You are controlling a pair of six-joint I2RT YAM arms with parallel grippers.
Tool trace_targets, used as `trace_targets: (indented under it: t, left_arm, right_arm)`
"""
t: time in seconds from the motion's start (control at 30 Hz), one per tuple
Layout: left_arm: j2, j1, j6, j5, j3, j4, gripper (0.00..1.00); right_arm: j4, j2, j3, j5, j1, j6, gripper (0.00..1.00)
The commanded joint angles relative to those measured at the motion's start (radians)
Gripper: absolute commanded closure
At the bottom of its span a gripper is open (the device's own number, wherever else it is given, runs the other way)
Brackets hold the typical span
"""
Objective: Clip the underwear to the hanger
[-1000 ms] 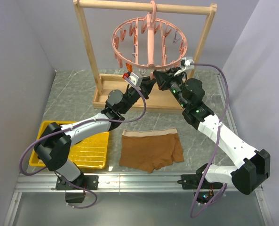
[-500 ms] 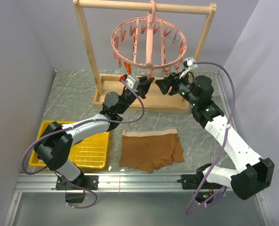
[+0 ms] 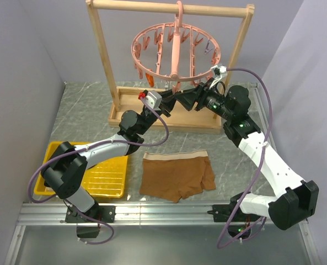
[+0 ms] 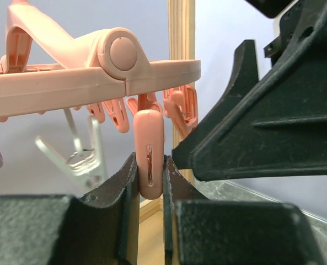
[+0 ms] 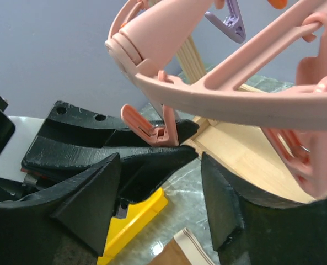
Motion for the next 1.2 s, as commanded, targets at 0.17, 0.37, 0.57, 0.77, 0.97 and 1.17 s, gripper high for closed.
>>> trace_targets:
  t: [0.17,0.37,0.57,0.77,0.97,1.17]
  left_arm:
    - [0.003,-0.006,0.007,0.107,-0.024,0.053,1.0]
    - [0.004,-0.006,0.007,0.12,-0.022,0.027,1.0]
    - [0.007,-0.005,0.006,0.123,-0.019,0.012,1.0]
    - [0.014,-0.007,0.007,0.135,-0.008,0.004,1.0]
    - [0.017,-0.008,0.006,0.138,-0.01,0.003,1.0]
    - [0.02,-0.014,0.046,0.133,-0.016,0.007,1.0]
  right_arm:
    - [0.105,0.035,0.052,0.056,0.022,-0.01,0.3]
    - [0.084,0.032,0.075,0.136,0.041,-0.059,0.3]
    - [0.098,0.004,0.06,0.15,0.056,-0.103,0.3]
    - [0.127,0.021,0.064,0.162,0.082,-0.105,0.31]
    - [0.177,0.031,0.054,0.219,0.105,-0.08,0.34]
    - [0.182,0.05,0.061,0.258,0.108,-0.054,0.4]
